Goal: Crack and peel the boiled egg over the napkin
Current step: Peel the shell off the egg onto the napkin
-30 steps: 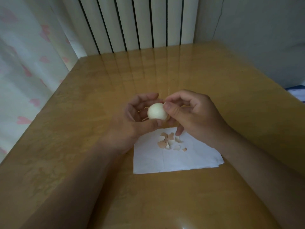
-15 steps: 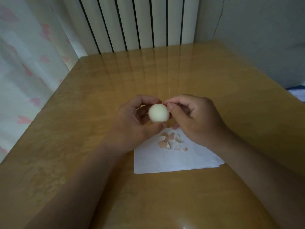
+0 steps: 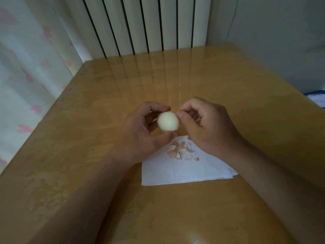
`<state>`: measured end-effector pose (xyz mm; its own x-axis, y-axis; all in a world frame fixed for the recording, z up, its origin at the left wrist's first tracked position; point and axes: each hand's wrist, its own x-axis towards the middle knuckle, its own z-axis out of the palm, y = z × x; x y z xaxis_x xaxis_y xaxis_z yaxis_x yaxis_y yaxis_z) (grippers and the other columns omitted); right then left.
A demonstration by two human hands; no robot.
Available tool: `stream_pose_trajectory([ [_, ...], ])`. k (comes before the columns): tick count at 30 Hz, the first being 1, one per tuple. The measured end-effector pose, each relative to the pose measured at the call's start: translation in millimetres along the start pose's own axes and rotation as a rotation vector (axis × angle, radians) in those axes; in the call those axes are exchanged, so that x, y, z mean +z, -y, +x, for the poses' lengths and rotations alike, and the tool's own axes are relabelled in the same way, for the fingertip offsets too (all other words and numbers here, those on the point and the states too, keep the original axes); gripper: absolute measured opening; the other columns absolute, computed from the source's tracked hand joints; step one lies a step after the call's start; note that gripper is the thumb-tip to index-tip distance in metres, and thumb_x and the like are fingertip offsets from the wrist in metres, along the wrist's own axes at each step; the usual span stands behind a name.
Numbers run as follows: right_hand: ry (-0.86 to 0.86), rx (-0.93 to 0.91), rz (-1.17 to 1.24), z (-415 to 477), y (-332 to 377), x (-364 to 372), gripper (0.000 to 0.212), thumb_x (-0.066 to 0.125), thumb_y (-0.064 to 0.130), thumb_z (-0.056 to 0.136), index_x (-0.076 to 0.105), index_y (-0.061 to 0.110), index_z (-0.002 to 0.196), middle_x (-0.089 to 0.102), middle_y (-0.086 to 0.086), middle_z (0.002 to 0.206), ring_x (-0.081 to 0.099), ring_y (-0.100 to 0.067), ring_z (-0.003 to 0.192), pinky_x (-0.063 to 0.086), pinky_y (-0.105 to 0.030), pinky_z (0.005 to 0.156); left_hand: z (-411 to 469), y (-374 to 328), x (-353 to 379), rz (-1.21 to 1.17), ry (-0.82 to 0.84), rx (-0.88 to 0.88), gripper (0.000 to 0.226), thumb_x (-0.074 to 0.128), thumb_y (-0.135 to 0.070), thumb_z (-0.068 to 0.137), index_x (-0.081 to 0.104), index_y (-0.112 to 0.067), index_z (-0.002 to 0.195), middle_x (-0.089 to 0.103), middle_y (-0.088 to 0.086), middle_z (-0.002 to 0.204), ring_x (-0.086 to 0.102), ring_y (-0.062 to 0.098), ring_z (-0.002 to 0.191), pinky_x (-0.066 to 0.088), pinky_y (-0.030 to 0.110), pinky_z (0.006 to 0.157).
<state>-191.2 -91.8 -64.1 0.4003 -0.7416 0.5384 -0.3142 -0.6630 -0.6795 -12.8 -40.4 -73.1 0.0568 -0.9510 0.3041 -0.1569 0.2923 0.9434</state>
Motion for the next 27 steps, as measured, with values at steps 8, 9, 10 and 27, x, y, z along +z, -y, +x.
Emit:
stream_pose_trajectory([
  [8, 0.013, 0.044, -0.118, 1.7, -2.9, -3.4, 0.012, 0.062, 0.012, 0.093, 0.065, 0.009, 0.082, 0.061, 0.002, 0.064, 0.057, -0.016, 0.066, 0.046, -0.031, 0.053, 0.1, -2.1, -4.5, 0.002, -0.004, -0.024, 0.047, 0.083, -0.002, 0.068, 0.063, -0.015, 0.108, 0.070, 0.011, 0.119, 0.069, 0.023, 0.111, 0.058, 0.030, 0.087],
  [9, 0.045, 0.056, -0.116, 1.6, -2.6, -4.6, 0.012, 0.063, 0.012, 0.092, 0.067, 0.011, 0.080, 0.061, 0.002, 0.063, 0.058, -0.015, 0.064, 0.047, -0.032, 0.053, 0.2, -2.8, -5.3, -0.004, -0.012, -0.033, 0.047, 0.083, -0.003, 0.068, 0.063, -0.015, 0.109, 0.070, 0.011, 0.119, 0.069, 0.023, 0.110, 0.058, 0.031, 0.085],
  [10, 0.086, 0.072, -0.105, 1.4, -2.4, -5.7, 0.011, 0.065, 0.012, 0.090, 0.069, 0.012, 0.080, 0.063, 0.002, 0.062, 0.059, -0.015, 0.062, 0.049, -0.032, 0.053, 0.1, -4.1, -5.7, -0.014, -0.023, -0.045, 0.047, 0.083, -0.005, 0.068, 0.063, -0.014, 0.110, 0.070, 0.011, 0.118, 0.070, 0.023, 0.109, 0.059, 0.031, 0.083],
  [27, 0.112, 0.273, 0.290, 2.0, 5.9, -5.5, 0.021, 0.073, 0.044, 0.083, 0.065, 0.028, 0.094, 0.070, -0.002, 0.081, 0.072, -0.020, 0.067, 0.055, -0.034, 0.047, 1.7, -8.8, -6.1, -0.361, 0.064, -0.249, 0.068, 0.088, -0.041, 0.070, 0.065, -0.009, 0.125, 0.067, 0.024, 0.124, 0.068, 0.040, 0.115, 0.054, 0.054, 0.096],
])
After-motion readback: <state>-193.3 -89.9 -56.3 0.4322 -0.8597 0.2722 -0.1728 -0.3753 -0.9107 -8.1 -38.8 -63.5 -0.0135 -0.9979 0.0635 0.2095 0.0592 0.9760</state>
